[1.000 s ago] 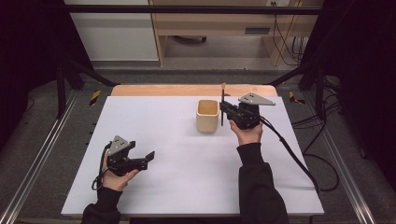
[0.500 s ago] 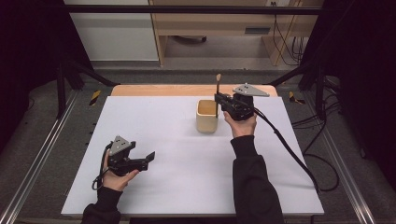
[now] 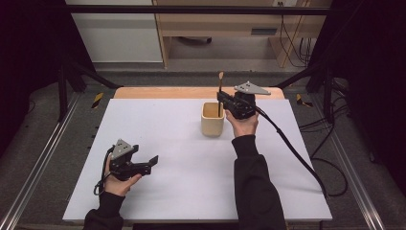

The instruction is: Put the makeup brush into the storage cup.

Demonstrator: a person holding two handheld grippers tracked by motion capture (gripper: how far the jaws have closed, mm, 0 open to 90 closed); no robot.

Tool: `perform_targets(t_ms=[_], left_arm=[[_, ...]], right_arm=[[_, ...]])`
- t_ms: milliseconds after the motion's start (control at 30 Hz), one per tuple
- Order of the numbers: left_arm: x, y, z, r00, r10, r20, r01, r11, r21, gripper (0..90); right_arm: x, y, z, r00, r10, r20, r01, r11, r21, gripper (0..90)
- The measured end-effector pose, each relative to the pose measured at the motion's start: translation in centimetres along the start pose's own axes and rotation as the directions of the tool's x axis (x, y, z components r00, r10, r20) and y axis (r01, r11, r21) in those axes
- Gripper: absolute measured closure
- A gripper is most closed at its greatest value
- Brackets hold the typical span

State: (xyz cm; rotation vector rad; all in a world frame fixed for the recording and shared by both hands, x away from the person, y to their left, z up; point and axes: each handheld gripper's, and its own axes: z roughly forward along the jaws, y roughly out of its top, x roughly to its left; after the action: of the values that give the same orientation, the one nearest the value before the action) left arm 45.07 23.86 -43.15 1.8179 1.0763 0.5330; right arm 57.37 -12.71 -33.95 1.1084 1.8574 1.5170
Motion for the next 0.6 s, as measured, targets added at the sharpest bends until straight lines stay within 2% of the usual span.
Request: perform_targets(t_ms=[600], left_arm=[[-0.1, 0.0, 0.0, 1.0000, 0.004, -0.001, -0.004, 1.0000, 0.002, 10.4]], right_arm=[[-0.7, 0.0, 2.2, 0.9992, 0.012, 0.037, -0.012, 1.000, 0.007, 83.4]])
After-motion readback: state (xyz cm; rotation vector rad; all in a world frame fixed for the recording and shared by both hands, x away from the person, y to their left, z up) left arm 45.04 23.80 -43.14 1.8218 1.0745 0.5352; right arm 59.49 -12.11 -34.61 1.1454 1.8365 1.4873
